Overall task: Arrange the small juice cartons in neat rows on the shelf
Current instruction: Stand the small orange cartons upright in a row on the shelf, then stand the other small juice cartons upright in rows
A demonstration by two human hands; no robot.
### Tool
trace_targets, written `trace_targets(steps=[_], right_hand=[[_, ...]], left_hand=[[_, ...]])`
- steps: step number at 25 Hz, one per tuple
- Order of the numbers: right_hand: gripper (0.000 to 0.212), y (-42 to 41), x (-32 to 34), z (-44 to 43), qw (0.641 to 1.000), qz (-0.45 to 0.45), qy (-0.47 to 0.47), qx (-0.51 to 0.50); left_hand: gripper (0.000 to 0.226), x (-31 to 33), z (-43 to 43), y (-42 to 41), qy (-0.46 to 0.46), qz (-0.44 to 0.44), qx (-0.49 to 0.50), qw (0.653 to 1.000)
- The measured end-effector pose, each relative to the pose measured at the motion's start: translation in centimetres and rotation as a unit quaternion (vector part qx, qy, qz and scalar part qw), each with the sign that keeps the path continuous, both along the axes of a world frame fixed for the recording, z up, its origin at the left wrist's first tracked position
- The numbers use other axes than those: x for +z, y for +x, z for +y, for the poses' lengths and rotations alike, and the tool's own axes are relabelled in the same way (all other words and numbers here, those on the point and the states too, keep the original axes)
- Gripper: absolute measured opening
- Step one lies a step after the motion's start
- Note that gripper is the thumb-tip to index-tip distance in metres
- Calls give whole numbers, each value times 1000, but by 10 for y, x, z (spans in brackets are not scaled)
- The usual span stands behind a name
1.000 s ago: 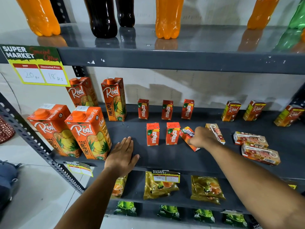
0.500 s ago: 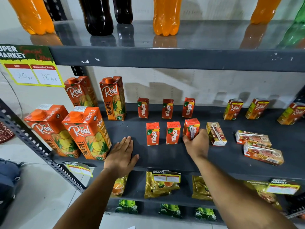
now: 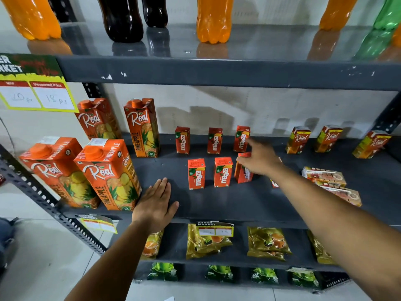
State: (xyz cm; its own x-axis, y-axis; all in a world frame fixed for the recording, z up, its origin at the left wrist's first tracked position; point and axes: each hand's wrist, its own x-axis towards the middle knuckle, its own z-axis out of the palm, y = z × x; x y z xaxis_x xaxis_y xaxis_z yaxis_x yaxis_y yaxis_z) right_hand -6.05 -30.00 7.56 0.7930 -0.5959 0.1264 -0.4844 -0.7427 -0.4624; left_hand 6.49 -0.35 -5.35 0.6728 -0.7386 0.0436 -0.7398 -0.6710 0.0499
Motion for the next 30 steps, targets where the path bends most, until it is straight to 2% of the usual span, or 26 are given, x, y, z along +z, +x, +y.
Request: trace_targets(steps=[2,4,8,10,11,12,13,14,15,17,18,20,22,24,28,30], right_hand=[[51,10,4,1,994,113,-13,3],[40,14,8,0,989,146,-37,11],[56,6,25,-10,955,222,-90,178],[56,1,32,-15,942,260,-90,193],[66,-1,31,-19,936,259,-113,212],[69,-1,27,-26,907,264,-204,258],[61,-2,25,-29,886,265,-261,277],[49,-5,23,-32,887,265,-256,278],[55,-10,24,-34,899,253,-232,273],[89,-25,25,-54,913,211,-251,242],[91,-33,30,-71,920,188,-265,220],[82,-51,39,-108,941,185,-229,167],[75,-80,43,-151,948,231,-165,142],[72,-114,35,-191,955,256,-88,126],[65,-164,6,-238,959,256,14,119],[60,-176,-2,-249,953,268,32,138]], left_hand=[[76,1,0,0,0,5,-2,1000],[75,0,0,-2,-1,6,-1,1000],[74,1,1,-2,-7,4,-3,1000],[74,1,0,-3,-4,3,-4,1000],[74,1,1,-3,-5,2,-5,1000],[74,2,2,-2,-6,0,-6,1000],[75,3,2,-2,-6,-2,-8,1000],[77,3,3,-3,-4,-2,-11,1000],[78,4,2,-6,0,0,-10,1000],[73,7,0,-9,15,4,2,1000],[70,10,-2,-10,27,5,10,1000],[68,16,-2,-13,20,16,26,999],[71,18,-6,-38,-77,27,61,995],[71,15,-27,-86,-168,22,46,984],[64,11,-135,-179,-179,1,-68,982],[61,14,-195,-206,-184,-6,-61,981]])
